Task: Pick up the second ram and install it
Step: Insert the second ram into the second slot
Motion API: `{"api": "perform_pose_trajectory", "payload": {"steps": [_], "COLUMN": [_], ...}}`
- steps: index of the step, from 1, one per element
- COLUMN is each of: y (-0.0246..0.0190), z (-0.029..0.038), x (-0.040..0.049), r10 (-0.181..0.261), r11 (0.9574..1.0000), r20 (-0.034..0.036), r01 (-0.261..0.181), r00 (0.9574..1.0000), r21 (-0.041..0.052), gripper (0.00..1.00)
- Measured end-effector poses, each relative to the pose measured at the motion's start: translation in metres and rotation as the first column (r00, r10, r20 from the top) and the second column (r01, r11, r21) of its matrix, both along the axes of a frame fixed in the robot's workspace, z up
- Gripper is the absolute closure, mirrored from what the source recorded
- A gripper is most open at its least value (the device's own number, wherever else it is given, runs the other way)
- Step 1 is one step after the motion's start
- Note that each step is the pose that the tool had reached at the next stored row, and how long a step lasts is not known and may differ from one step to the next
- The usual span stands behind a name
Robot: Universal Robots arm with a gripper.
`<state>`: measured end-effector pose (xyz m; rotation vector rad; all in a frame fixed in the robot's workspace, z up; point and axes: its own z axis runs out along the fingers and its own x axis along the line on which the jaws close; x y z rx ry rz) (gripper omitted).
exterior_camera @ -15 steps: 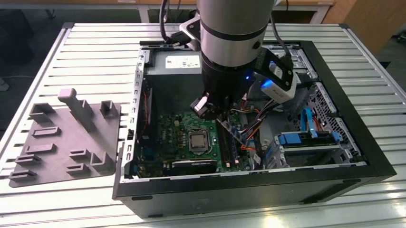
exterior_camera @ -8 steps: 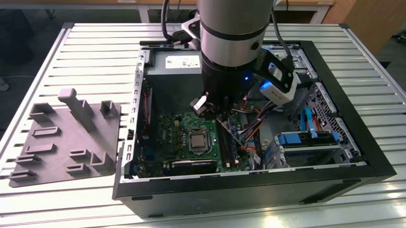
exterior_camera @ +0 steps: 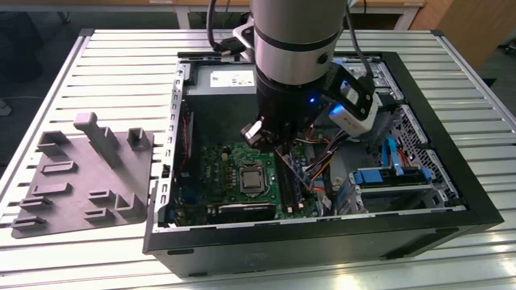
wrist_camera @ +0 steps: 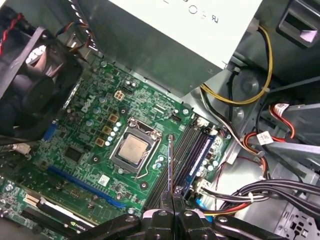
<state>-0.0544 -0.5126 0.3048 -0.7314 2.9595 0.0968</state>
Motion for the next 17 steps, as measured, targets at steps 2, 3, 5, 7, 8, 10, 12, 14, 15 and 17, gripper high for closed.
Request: {"api": "perform_pose_trajectory", "payload": {"steps": [2,3,5,7,8,10,12,14,15,17], "y": [0.0,0.0,0.0,0.0,0.0,0.0,0.0,0.0,0.0,0.0], "z": [0.0,0.0,0.0,0.0,0.0,0.0,0.0,0.0,0.0,-0.0001], "x": [0.0,0.0,0.0,0.0,0.0,0.0,0.0,0.0,0.0,0.0], "r10": [-0.013,-0.019,-0.034,-0.048,-0.055,-0.069,-0.084,-0.098,-0.105,-0.119], "r11": [0.9999,0.9998,0.9994,0.9989,0.9985,0.9976,0.9965,0.9952,0.9945,0.9929], "r20": [0.0,0.0,0.0,0.0,0.0,0.0,0.0,0.0,0.0,0.0], "r01": [0.013,0.019,0.034,0.048,0.055,0.069,0.084,0.098,0.105,0.119], "r00": [0.9999,0.9998,0.9994,0.9989,0.9985,0.9976,0.9965,0.9952,0.9945,0.9929], "r21": [0.0,0.0,0.0,0.0,0.0,0.0,0.0,0.0,0.0,0.0], "gripper": [0.89,0.89,0.89,0.89,0.89,0.89,0.89,0.89,0.89,0.89]}}
